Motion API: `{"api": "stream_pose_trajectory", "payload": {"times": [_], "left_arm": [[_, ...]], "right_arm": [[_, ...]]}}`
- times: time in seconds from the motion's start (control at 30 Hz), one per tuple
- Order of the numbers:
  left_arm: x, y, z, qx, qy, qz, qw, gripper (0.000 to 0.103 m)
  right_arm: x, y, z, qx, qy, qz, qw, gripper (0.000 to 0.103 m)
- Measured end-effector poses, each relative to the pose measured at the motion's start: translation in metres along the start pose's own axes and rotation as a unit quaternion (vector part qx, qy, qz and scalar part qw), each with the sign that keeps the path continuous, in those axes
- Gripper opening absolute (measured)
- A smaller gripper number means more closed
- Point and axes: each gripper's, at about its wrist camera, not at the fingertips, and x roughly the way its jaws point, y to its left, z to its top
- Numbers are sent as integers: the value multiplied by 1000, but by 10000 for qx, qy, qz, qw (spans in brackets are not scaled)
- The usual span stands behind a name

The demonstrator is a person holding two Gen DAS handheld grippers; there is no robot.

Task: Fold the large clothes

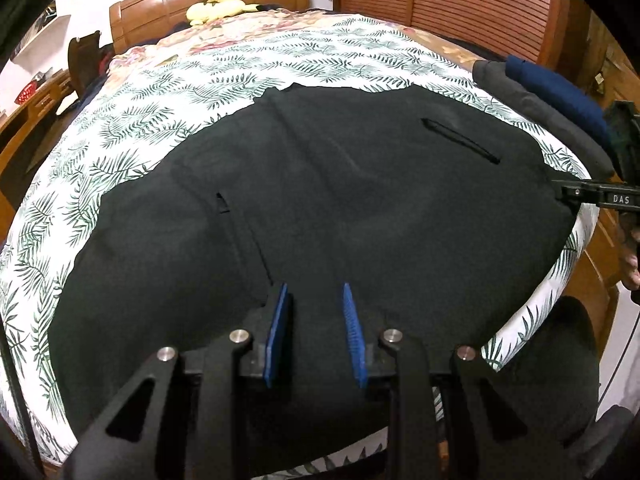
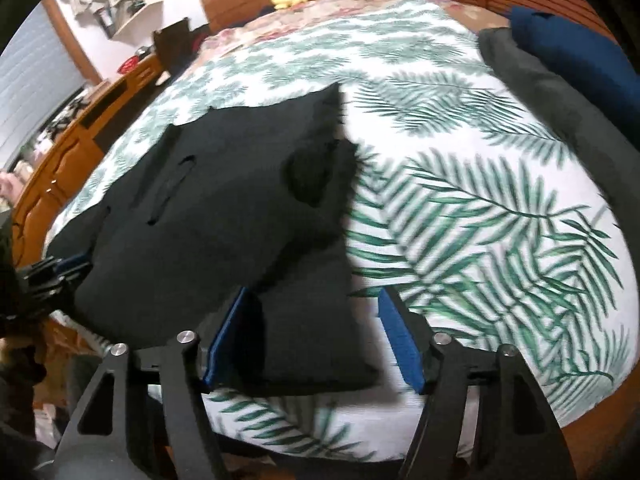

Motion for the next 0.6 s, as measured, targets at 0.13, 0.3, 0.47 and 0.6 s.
{"api": "stream_pose_trajectory", "payload": {"times": [0.13, 0.3, 0.47, 0.6], "left_arm": [[-9, 1, -2, -45, -69, -59, 9999, 26], [-28, 6, -6, -89, -217, -101, 9997, 26], [-58, 22, -15, -237, -484, -108, 9985, 26], [-83, 44, -26, -381, -670, -33, 9970, 26]], "right_arm": [[-3, 14, 2, -226, -15, 105, 9997, 19], [-28, 29, 11, -358, -453, 209, 9981, 7], [-54, 66, 33, -623, -924, 496, 9925, 4], [-65, 117, 57, -1035, -1198, 879, 9835, 3]]}}
